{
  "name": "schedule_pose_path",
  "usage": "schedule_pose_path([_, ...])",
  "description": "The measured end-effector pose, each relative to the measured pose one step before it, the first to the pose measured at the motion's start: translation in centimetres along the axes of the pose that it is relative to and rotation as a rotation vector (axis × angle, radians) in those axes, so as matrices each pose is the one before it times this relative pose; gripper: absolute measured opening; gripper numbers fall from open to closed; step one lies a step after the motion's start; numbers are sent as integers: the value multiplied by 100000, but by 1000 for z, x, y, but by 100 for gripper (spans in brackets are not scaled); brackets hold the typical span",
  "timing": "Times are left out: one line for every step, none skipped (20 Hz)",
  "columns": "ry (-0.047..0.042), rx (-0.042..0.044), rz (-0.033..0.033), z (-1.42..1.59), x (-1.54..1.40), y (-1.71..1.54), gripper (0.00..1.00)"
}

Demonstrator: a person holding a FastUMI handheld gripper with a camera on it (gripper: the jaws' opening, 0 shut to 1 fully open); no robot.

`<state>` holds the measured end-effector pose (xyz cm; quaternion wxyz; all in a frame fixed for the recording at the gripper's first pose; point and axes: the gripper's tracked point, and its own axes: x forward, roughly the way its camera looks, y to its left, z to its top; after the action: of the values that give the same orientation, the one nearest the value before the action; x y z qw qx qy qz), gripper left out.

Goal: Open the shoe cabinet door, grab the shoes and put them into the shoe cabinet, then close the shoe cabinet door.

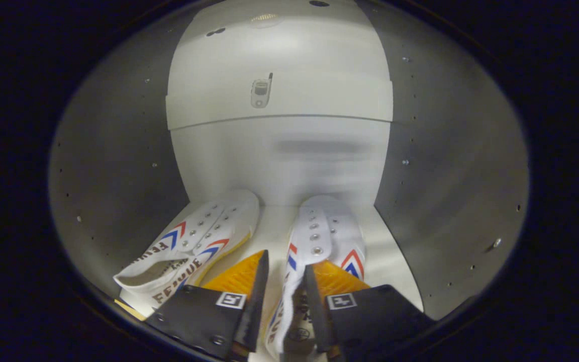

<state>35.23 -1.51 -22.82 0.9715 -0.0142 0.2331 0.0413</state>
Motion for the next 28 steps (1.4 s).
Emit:
schedule_pose_path([-1212,-148,-237,196,-166,125,51])
schedule_pose_path([-749,-95,-1765,290,-286,-237,61])
schedule_pose_path([-451,20,-1188,157,-416,-204,72])
schedule_pose_path([-544,651,-1786,176,-139,-357,83])
schedule_pose_path([-504,1003,-949,216,-370,-250,85])
schedule_pose_path([-503,1242,-677,163,-417,-263,87])
schedule_pose_path([-229,1067,-680,186,-465,-329,89])
schedule_pose_path([-508,760,-319,108,-640,-230,91])
schedule_pose_path([-1106,412,-72,257,-752,-84,91])
schedule_pose_path([-1705,461,32,367,-976,3,91])
schedule_pose_path([-2196,445,262,505,-1134,128,91])
schedule_pose_path([-2262,164,966,522,-1414,361,96])
schedule_pose_path([-2390,-80,123,622,-1535,306,97])
schedule_pose_path([-1716,-118,246,433,-1651,333,97])
schedule_pose_path([-1417,-134,41,344,-1757,416,97])
schedule_pose_path([-991,-355,105,274,-1885,429,97])
schedule_pose_path([-1531,-286,486,286,-2041,532,96])
schedule_pose_path([-1637,-138,854,315,-2102,653,96])
schedule_pose_path([-2227,-2,551,388,-2227,526,96])
schedule_pose_path([-1822,177,89,240,-2215,435,96])
schedule_pose_path([-802,343,-400,98,-2235,287,96])
schedule_pose_path([-273,523,-832,0,-2265,41,96])
schedule_pose_path([-29,686,-749,-123,-2252,67,96])
schedule_pose_path([-126,908,-375,-126,-2391,23,96])
schedule_pose_path([-712,940,-275,10,-2197,-36,96])
schedule_pose_path([-287,1052,-101,22,-2251,-114,96])
schedule_pose_path([-367,983,-469,27,-2350,-266,96])
schedule_pose_path([-8,1332,29,-55,-2333,-290,96])
